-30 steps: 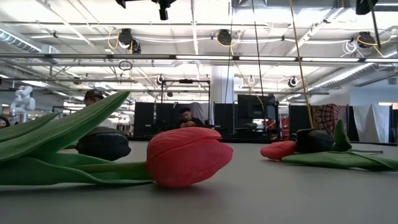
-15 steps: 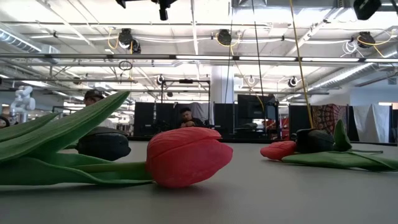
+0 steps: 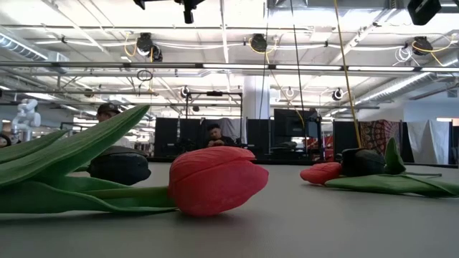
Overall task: Sort flowers into vase by color
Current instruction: Put the top left black tulip into the right transparent vase
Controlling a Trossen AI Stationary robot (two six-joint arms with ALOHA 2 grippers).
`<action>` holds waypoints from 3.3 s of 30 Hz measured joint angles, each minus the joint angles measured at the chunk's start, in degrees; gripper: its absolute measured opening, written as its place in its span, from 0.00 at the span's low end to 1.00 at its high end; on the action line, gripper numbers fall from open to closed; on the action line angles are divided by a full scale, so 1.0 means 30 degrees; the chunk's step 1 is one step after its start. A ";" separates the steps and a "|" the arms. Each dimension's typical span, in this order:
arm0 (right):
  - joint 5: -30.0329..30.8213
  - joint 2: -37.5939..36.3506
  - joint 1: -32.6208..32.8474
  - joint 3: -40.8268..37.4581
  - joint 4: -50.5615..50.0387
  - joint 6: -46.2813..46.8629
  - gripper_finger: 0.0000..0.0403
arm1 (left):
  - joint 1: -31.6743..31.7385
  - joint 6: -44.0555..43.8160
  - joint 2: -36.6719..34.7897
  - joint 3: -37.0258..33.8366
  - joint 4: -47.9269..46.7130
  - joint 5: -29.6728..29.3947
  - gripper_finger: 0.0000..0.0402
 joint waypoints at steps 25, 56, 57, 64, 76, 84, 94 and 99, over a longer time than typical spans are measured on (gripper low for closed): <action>0.1100 -0.0034 0.0000 -0.0720 0.1925 -0.2634 0.00 | 0.0000 0.0489 0.0000 0.0000 0.0000 -0.0007 0.52; 0.1107 -0.0066 -0.0002 -0.3191 0.4489 0.1158 0.00 | 0.0000 0.0991 0.0000 0.0000 -0.0299 0.0000 0.52; 0.1109 -0.0066 0.0000 -0.3191 0.4484 0.1158 0.00 | 0.0000 0.0991 0.0000 0.0000 -0.0299 0.0000 0.52; 0.1122 -0.0066 -0.0005 -0.3191 0.4418 0.1655 0.00 | 0.0000 0.0995 0.0000 0.0000 -0.0295 0.0000 0.52; 0.1209 -0.0073 0.0000 -0.1569 0.2152 0.1462 0.00 | 0.0000 0.1020 0.0000 0.0000 -0.0292 0.0000 0.52; 0.1197 -0.0051 -0.0002 -0.1530 0.0633 0.1291 0.00 | -0.0133 0.1348 0.0000 0.0000 -0.0292 0.0000 0.52; 0.1093 -0.0051 -0.0001 -0.1530 -0.0798 0.0027 0.00 | -0.0403 0.1348 0.0000 0.0000 -0.0288 0.0007 0.52; 0.1091 -0.0051 -0.0002 -0.1530 -0.1129 0.0155 0.00 | -0.0423 0.1348 0.0000 0.0000 -0.0284 0.0007 0.52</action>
